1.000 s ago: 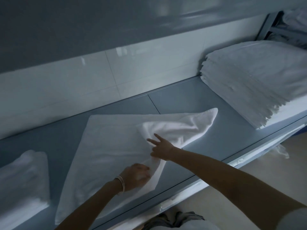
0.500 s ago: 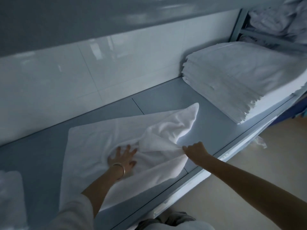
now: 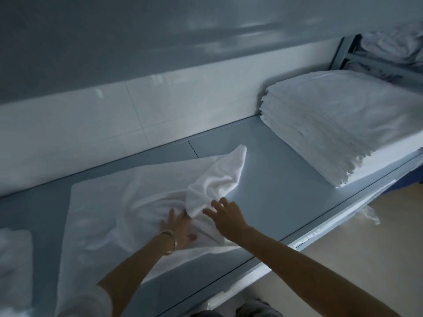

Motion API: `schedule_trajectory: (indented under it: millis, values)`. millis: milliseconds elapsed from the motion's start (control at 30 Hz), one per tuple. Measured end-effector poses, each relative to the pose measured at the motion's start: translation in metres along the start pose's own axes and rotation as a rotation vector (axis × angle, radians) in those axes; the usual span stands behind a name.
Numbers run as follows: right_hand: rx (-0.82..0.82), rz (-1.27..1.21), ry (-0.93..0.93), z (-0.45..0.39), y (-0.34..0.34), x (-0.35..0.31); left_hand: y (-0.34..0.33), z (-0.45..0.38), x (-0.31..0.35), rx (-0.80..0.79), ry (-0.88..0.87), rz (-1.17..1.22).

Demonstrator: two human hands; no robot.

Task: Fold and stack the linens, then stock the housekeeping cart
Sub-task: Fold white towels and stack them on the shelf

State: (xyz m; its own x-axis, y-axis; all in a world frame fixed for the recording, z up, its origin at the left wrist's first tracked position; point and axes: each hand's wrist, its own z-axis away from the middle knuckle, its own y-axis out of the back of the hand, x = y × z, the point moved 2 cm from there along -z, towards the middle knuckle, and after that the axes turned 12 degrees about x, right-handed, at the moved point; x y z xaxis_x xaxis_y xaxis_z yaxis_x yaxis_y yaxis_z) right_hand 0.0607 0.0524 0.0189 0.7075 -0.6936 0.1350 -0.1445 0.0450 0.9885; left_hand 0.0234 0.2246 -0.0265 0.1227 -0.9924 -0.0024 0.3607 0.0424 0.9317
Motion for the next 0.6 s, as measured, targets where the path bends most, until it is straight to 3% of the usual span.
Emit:
schedule_trajectory:
  millis: [133,267,367,533,600]
  values:
    - [-0.131,-0.008,0.136,-0.021,-0.014,0.003,-0.022,0.029,0.036,-0.074,-0.037,-0.123]
    - [-0.046,-0.008,0.101,-0.021,-0.027,0.035,-0.023,0.035,0.04,-0.12,0.003,-0.069]
    - [0.145,-0.023,-0.115,-0.012,-0.021,0.099,-0.015,0.027,0.043,-0.176,0.021,-0.065]
    - [-0.026,-0.151,-0.607,0.047,-0.035,0.23,0.009,-0.013,0.06,-0.186,0.093,-0.026]
    - [-0.129,-0.145,-0.679,0.069,-0.044,0.265,0.019,-0.026,0.071,-0.22,0.098,-0.01]
